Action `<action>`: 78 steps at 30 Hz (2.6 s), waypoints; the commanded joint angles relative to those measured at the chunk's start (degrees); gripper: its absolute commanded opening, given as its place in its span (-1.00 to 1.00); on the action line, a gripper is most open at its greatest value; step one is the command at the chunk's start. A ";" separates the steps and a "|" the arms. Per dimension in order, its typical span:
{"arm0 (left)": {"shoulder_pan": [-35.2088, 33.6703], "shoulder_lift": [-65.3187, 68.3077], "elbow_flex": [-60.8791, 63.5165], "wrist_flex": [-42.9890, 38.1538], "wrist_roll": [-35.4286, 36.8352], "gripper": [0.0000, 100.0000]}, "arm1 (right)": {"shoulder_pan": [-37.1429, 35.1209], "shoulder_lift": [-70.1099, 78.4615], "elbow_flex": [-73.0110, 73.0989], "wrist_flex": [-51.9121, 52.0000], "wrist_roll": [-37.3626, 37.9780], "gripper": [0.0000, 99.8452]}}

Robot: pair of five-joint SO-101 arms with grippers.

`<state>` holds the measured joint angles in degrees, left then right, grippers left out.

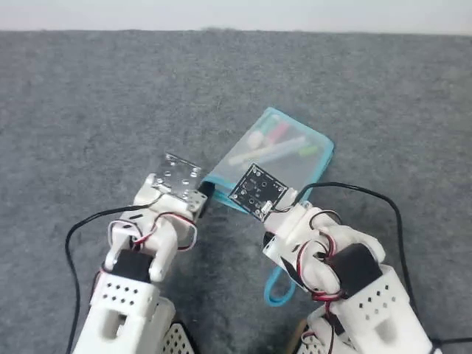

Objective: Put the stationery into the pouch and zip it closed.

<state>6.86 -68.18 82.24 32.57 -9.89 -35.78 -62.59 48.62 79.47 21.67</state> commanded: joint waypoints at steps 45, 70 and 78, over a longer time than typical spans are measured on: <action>-1.49 3.08 -8.13 8.26 9.14 -0.98 | -5.93 -2.95 9.14 -10.86 3.16 -0.35; -1.05 3.08 -9.10 10.20 9.14 -0.98 | -0.84 -2.95 24.44 -49.10 24.09 -0.88; -1.58 1.85 -9.63 10.37 9.14 -0.92 | -0.04 -1.89 22.15 -49.10 17.67 -0.99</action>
<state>5.71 -65.36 77.05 42.68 -1.80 -36.40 -64.18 73.67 31.91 43.74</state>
